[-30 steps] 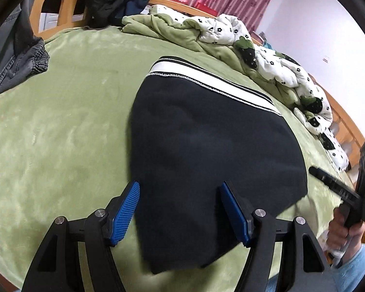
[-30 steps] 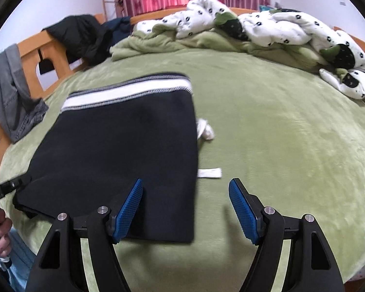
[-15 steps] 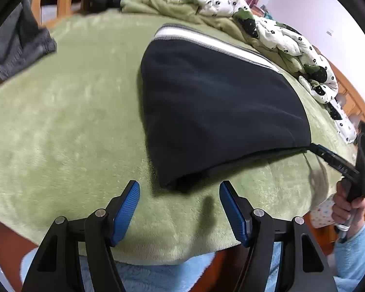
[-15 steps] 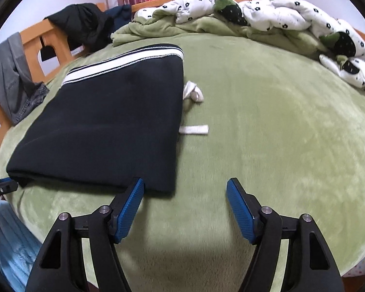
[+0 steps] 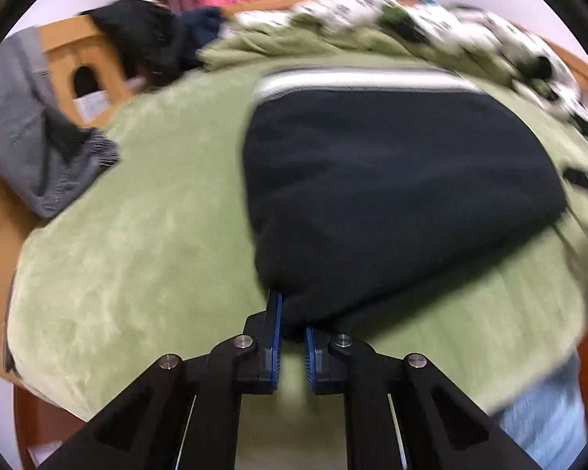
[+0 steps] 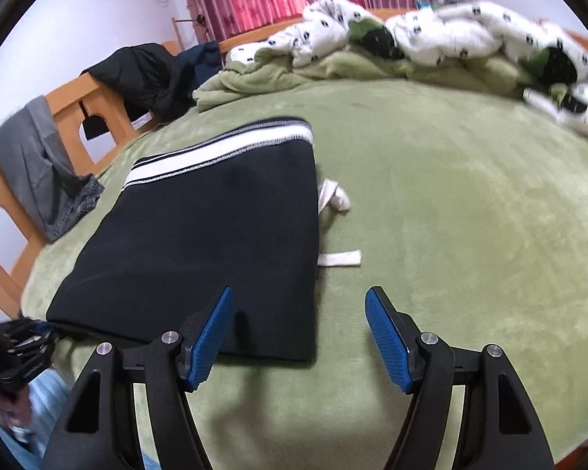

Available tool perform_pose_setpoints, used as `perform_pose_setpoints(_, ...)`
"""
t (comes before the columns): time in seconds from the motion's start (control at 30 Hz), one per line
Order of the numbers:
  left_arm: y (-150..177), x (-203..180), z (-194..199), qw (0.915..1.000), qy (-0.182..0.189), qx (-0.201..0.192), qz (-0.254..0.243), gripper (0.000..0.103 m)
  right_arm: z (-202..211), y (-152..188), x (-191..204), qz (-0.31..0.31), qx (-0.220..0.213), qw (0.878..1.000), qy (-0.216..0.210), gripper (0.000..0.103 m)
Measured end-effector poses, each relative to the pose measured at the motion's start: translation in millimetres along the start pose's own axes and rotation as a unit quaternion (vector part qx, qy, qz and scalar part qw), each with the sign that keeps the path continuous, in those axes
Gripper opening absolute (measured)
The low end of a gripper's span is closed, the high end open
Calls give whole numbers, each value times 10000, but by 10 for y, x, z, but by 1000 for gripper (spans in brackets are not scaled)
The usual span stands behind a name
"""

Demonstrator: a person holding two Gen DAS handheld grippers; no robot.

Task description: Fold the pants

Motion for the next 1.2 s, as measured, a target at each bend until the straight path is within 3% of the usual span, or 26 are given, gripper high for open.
perform_pose_setpoints(0.17, 220, 215, 110, 9939, 981, 463, 188, 20, -18, -142, -20, 225, -58, 9997, 63, 70)
perform_pose_setpoints(0.23, 313, 426, 164, 9871, 1367, 618, 558, 37, -58, -257, -38, 284, -73, 9996, 52, 70)
perform_pose_setpoints(0.27, 295, 547, 163, 9840, 1468, 601, 813, 40, -92, -320, -53, 279, -72, 9996, 34, 70)
perform_pose_setpoints(0.33, 157, 749, 160, 9762, 1633, 447, 1354, 56, -201, -456, -79, 234, -28, 9997, -7, 70)
perform_pose_setpoints(0.4, -105, 838, 67, 9673, 1883, 283, 1678, 59, -364, -594, -94, 174, 60, 9998, -88, 70)
perform_pose_setpoints(0.5, -520, 712, -268, 9687, 1806, 399, 1655, 59, -648, -736, -107, 109, 273, 9994, -205, 70)
perform_pose_setpoints(0.63, -842, 391, -814, 9694, 1846, 835, 1386, 59, -891, -855, -153, -51, 474, 9976, -501, 73)
perform_pose_setpoints(0.77, -915, 229, -1038, 9629, 2026, 1060, 1430, 59, -1146, -878, -167, -199, 893, 9913, -943, 73)
perform_pose_setpoints(0.9, -920, 84, -1020, 9715, 1861, 962, 1111, 58, -1336, -875, -125, -221, 1193, 9834, -1350, 72)
perform_pose_setpoints(0.97, -932, 106, -1025, 9699, 1934, 954, 1131, 54, -1390, -889, -141, -372, 1304, 9782, -1575, 68)
perform_pose_setpoints(1.03, -957, 122, -1012, 9689, 1994, 898, 1156, 42, -1385, -887, -139, -347, 1291, 9766, -1683, 62)
perform_pose_setpoints(1.13, -1012, 88, -916, 9746, 1859, 688, 1042, 25, -1276, -893, -75, -164, 1041, 9796, -1710, 45)
perform_pose_setpoints(1.2, -1094, 59, -870, 9777, 1754, 597, 992, 23, -1200, -909, -86, -278, 874, 9791, -1816, 40)
Point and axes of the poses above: each gripper's, at about its wrist camera, not at the fingertips, and z roughly against the way its jaws point, x to its left, y to its underside, the point moved 4 cm from there along -z, roughly the way its jaws point, and after that the axes turned 10 degrees about -y, right-handed, at the moved point
